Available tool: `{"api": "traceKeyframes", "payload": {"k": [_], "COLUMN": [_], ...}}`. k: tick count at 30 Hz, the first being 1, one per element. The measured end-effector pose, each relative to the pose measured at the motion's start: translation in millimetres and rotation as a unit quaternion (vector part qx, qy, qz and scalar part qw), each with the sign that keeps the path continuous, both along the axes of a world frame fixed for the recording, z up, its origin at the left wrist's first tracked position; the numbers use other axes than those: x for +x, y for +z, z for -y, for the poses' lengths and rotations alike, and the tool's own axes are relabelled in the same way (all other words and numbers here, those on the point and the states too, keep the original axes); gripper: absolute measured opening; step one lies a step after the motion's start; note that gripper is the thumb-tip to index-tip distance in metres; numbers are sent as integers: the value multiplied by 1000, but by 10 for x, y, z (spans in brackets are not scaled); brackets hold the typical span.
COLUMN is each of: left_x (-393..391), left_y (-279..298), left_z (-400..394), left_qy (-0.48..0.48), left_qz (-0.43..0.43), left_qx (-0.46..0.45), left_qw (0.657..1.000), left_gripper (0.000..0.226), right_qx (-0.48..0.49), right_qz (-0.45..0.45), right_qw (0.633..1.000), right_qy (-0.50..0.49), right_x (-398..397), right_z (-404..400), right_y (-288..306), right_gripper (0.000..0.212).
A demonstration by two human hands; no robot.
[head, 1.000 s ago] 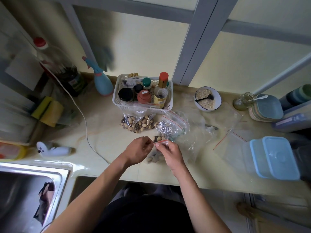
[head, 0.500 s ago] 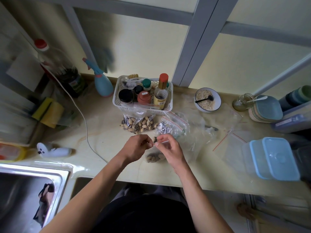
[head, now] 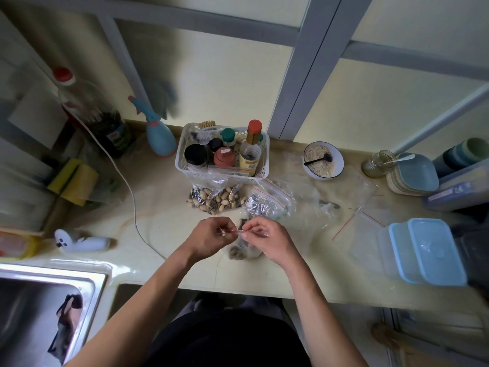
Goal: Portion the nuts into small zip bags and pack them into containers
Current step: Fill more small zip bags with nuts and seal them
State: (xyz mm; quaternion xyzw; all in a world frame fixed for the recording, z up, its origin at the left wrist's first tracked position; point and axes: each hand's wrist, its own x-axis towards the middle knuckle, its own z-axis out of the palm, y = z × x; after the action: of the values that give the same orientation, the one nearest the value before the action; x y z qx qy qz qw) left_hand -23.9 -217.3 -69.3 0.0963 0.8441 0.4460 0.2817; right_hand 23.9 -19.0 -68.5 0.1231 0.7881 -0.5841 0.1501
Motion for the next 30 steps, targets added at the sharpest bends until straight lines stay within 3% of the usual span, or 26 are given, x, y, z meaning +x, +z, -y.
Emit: {"api": "traceKeyframes", "payload": {"k": [6, 14, 30], "left_x": [17, 69, 73], "left_y": [11, 12, 22], "left_z": [-28, -45, -14], "left_qy": [12, 23, 39], "left_qz": [0, -10, -41], "left_qx": [2, 28, -18], "left_qw": [1000, 999, 998], "left_gripper": [6, 11, 9], "right_qx": [71, 80, 78], "right_qz": [-45, -59, -70], "right_qw": [996, 995, 994], "right_qy": [18, 20, 25], "right_x": [12, 42, 94], "right_z": [55, 78, 122], "right_y": [-30, -14, -74], "right_gripper": [6, 11, 11]}}
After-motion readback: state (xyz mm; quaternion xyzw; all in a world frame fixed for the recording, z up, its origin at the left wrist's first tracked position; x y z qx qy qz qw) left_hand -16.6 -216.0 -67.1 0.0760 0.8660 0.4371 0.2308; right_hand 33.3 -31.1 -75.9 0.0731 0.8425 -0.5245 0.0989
